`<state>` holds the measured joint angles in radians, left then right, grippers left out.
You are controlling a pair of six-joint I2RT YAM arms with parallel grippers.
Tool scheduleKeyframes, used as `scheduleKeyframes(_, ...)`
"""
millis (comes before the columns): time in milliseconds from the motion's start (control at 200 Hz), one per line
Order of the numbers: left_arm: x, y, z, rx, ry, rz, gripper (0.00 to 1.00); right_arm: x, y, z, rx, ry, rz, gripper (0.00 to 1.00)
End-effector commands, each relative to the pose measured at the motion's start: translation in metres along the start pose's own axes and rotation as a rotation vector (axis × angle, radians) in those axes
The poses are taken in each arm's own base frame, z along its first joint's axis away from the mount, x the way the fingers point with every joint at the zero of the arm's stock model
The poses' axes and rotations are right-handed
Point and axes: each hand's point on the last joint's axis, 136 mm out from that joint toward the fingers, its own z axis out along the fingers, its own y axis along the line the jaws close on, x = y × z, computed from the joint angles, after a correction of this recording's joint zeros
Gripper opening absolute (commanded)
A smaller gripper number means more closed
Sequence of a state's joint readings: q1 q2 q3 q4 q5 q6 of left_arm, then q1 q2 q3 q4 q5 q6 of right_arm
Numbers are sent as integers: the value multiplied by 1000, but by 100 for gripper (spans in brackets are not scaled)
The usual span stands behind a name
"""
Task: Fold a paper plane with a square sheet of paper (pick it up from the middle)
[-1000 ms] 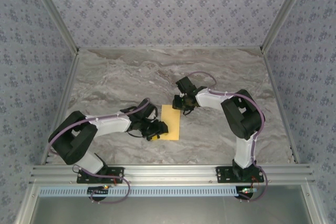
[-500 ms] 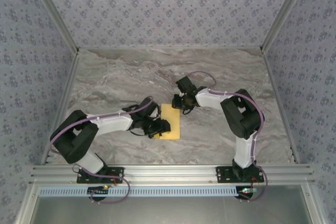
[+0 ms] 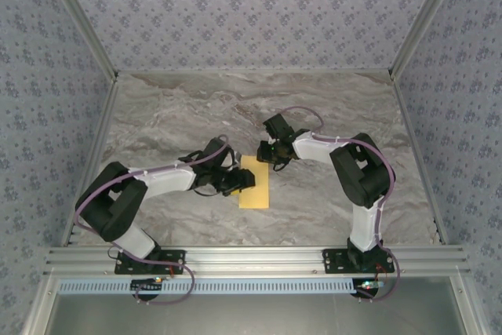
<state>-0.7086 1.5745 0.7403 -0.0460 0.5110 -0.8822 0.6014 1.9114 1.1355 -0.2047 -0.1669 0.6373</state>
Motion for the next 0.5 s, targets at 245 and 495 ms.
scheduleKeyframes(245, 16, 17, 9, -4, 49, -8, 40, 24, 11, -50, -75, 30, 14, 22)
scheduleKeyframes(495, 19, 19, 11, -5, 61, -18, 36, 83, 11, -51, -124, 127, 43, 4)
